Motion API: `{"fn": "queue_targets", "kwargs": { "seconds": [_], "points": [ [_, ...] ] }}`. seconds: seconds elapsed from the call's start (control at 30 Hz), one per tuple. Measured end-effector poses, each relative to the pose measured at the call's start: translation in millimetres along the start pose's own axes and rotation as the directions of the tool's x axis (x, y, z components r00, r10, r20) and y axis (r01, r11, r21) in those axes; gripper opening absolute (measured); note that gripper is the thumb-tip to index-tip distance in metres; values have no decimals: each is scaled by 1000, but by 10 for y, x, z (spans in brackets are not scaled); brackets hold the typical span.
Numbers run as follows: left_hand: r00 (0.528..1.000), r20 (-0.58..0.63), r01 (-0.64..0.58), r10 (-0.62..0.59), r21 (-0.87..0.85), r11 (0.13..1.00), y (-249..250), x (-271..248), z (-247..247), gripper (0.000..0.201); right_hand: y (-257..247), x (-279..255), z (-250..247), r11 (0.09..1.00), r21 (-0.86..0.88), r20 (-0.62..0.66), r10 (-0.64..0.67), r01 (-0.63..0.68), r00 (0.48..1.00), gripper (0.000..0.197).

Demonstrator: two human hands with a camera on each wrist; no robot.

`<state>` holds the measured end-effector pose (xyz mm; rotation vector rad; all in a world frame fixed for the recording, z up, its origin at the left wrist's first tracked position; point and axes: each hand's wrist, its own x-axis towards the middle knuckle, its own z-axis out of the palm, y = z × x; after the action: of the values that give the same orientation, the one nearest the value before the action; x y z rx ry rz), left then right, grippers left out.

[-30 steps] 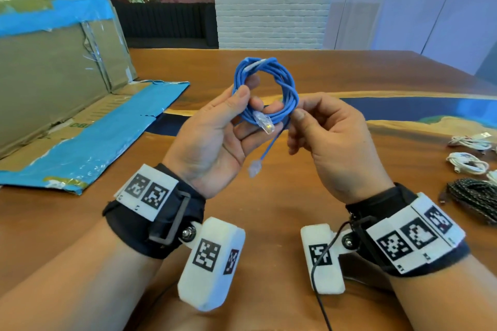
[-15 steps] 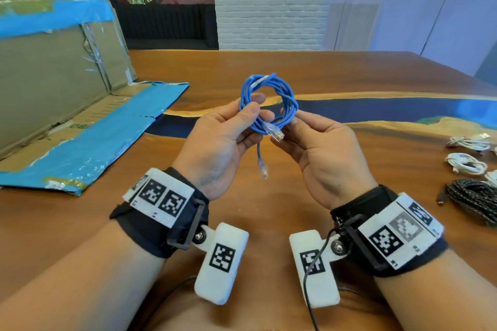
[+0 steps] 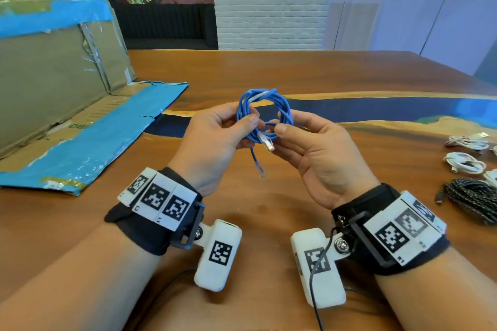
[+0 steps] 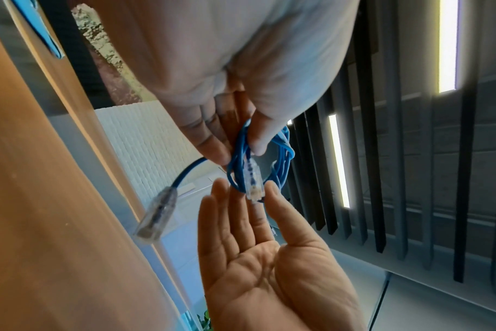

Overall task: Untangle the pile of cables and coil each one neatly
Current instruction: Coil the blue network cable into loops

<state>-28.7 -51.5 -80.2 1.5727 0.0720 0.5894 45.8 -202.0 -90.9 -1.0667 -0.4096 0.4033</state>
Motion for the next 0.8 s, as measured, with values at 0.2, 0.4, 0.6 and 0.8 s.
{"fn": "queue_targets", "kwargs": {
  "seconds": [0.2, 0.4, 0.6, 0.8],
  "points": [
    [1000, 7, 22, -22, 7, 1000, -34, 24, -4, 17, 15, -18, 31, 994, -93, 151, -49, 64, 987, 29],
    [997, 57, 44, -44, 0, 999, -28, 5, 24, 16, -27, -39, 46, 995, -71, 241, -43, 62, 970, 33],
    [994, 43, 102, -100, -46, 994, -3, 1, 18, 16, 37, 12, 24, 965, -217, 67, -138, 149, 988, 34],
    [999, 1, 46, -46, -33, 998, 35, -12, 14, 7, 12, 45, -48, 955, -286, -26, -94, 83, 995, 27]
  ]
}}
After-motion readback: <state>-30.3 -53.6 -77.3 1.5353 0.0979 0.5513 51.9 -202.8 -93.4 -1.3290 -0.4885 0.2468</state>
